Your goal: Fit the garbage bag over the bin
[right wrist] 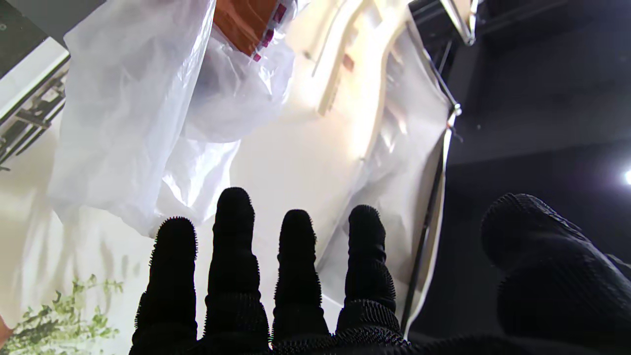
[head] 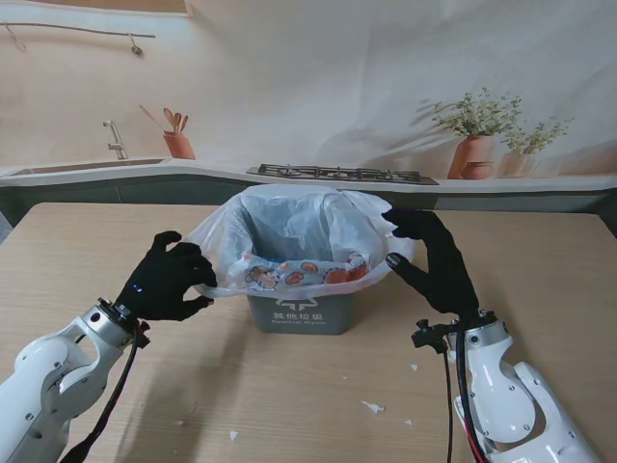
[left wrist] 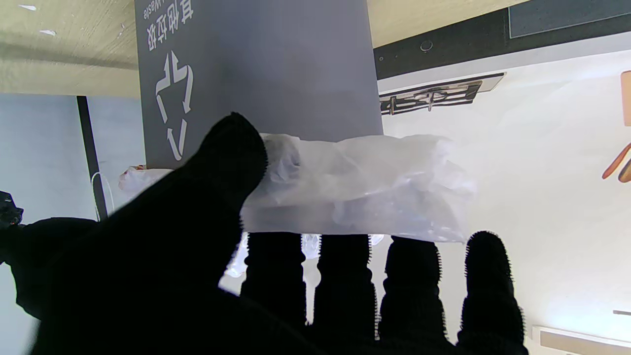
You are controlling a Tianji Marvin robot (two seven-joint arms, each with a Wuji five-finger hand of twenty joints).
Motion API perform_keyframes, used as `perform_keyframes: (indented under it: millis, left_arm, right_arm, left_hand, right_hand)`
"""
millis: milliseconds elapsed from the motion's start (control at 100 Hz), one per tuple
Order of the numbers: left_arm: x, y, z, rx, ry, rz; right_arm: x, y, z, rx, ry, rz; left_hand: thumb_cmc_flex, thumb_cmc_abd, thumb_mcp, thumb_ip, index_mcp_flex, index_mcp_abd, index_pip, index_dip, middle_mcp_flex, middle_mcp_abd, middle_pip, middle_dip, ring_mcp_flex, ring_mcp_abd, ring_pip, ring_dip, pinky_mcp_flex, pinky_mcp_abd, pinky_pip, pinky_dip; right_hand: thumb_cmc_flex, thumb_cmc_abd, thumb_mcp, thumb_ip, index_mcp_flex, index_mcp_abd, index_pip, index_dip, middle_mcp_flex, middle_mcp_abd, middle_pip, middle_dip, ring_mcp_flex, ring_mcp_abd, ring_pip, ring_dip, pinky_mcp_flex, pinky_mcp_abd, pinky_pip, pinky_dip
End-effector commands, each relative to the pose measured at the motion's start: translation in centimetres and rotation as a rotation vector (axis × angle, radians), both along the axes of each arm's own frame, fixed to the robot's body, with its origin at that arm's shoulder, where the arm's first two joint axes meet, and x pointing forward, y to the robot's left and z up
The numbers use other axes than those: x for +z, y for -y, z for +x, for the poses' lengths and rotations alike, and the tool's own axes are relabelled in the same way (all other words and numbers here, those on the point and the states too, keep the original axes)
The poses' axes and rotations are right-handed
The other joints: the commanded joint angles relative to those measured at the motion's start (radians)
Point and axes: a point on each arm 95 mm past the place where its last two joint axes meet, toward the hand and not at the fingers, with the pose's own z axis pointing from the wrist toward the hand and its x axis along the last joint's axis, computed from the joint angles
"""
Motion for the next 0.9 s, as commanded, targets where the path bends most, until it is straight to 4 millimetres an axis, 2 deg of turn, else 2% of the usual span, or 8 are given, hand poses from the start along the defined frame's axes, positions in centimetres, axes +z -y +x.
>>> perform_keyframes:
  millis: [0, 80, 230, 330, 510, 590, 640, 890]
  left_arm:
    - [-0.2, -0.1, 0.0, 0.008, -0.012, 0.009]
    - [-0.2, -0.1, 0.0, 0.008, -0.013, 0.009]
    - [-0.2, 0.0, 0.0, 0.004, -0.015, 0.010]
    - [-0.3, 0.0, -0.1, 0.007, -0.013, 0.006]
    - [-0.3, 0.1, -0.1, 0.007, -0.010, 0.003]
    - [-0.3, 0.1, -0.1, 0.007, -0.011, 0.003]
    - [-0.3, 0.1, -0.1, 0.007, -0.011, 0.004]
    - [-0.4, 0.0, -0.1, 0.009, -0.015, 0.004]
  right_arm:
    - [0.3, -0.6, -0.1, 0.014, 0.027, -0.019]
    - [1.0, -0.6, -0.2, -0.041, 0.141, -0.052]
    - [3.1, -0.4, -1.2, -0.126, 0.336, -0.135]
    - [4.1, -0.8, -1.5, -0.141, 0.388, -0.141]
    - [4.4, -4.0, -1.0, -0.010, 0.425, -0.262]
    - [3.9, -5.5, -0.3, 0.057, 0.441, -0.372]
    - [3.6, -6.2, 0.1, 0.081, 0.461, -0.444]
    - [2.1, -8.2, 1.2, 0.128, 0.493, -0.634]
  left_hand:
    - [0.001, -0.025, 0.032, -0.039, 0.030, 0.002, 0.043, 0.007, -0.024, 0.017, 0.006, 0.006, -0.002, 0.017, 0.010, 0.014, -0.021, 0.032, -0.008, 0.003]
    - [0.001, -0.024, 0.031, -0.039, 0.030, 0.002, 0.042, 0.007, -0.025, 0.018, 0.006, 0.006, -0.003, 0.015, 0.009, 0.014, -0.020, 0.032, -0.009, 0.003]
    - [0.001, -0.025, 0.032, -0.039, 0.030, 0.003, 0.043, 0.007, -0.026, 0.017, 0.006, 0.006, -0.002, 0.017, 0.010, 0.015, -0.020, 0.032, -0.009, 0.003]
    - [0.001, -0.025, 0.032, -0.039, 0.030, 0.000, 0.043, 0.008, -0.027, 0.018, 0.006, 0.006, -0.002, 0.017, 0.010, 0.015, -0.021, 0.032, -0.009, 0.002]
    - [0.001, -0.025, 0.032, -0.039, 0.030, 0.002, 0.043, 0.008, -0.027, 0.018, 0.006, 0.006, -0.002, 0.016, 0.010, 0.015, -0.020, 0.031, -0.009, 0.002]
    - [0.001, -0.025, 0.032, -0.039, 0.030, 0.003, 0.043, 0.008, -0.029, 0.016, 0.006, 0.006, -0.002, 0.016, 0.010, 0.015, -0.020, 0.031, -0.009, 0.002]
    - [0.000, -0.025, 0.032, -0.039, 0.030, 0.001, 0.043, 0.008, -0.027, 0.015, 0.006, 0.006, -0.001, 0.015, 0.010, 0.015, -0.020, 0.032, -0.009, 0.002]
    - [-0.001, -0.024, 0.031, -0.039, 0.029, 0.001, 0.042, 0.007, -0.027, 0.016, 0.007, 0.006, -0.002, 0.017, 0.010, 0.016, -0.020, 0.032, -0.009, 0.002]
  right_hand:
    - [0.020, -0.003, -0.025, 0.059, -0.014, -0.015, -0.027, -0.020, -0.026, -0.005, -0.022, -0.017, -0.024, -0.008, -0.018, -0.013, -0.016, 0.002, -0.040, -0.006]
    - [0.065, -0.002, -0.043, 0.061, 0.034, 0.004, -0.013, -0.021, 0.030, 0.003, 0.026, -0.003, 0.011, -0.002, 0.044, 0.013, 0.018, -0.009, -0.008, 0.034]
    - [0.116, -0.006, -0.064, 0.067, 0.076, 0.013, 0.035, -0.017, 0.087, -0.008, 0.136, 0.053, 0.061, -0.022, 0.218, 0.097, 0.038, -0.050, 0.164, 0.089]
    - [0.164, -0.022, -0.074, 0.068, 0.093, 0.047, 0.060, -0.018, 0.103, -0.008, 0.144, 0.070, 0.071, -0.028, 0.231, 0.105, 0.036, -0.061, 0.194, 0.076]
    - [0.261, -0.076, -0.067, 0.078, 0.170, 0.114, 0.080, -0.060, 0.173, -0.015, 0.080, 0.033, 0.127, -0.040, 0.119, 0.051, 0.055, -0.044, 0.164, 0.017]
    - [0.187, -0.115, 0.103, 0.057, 0.162, 0.151, 0.078, -0.094, 0.177, -0.011, 0.065, 0.028, 0.136, -0.039, 0.074, 0.030, 0.065, -0.031, 0.128, -0.017]
    - [0.156, -0.121, 0.143, 0.050, 0.158, 0.171, 0.075, -0.100, 0.180, -0.001, 0.052, 0.022, 0.134, -0.029, 0.061, 0.024, 0.064, -0.026, 0.117, -0.025]
    - [0.111, -0.117, 0.133, 0.040, 0.180, 0.191, 0.076, -0.105, 0.201, 0.024, 0.055, 0.023, 0.132, 0.001, 0.071, 0.028, 0.054, -0.007, 0.102, -0.033]
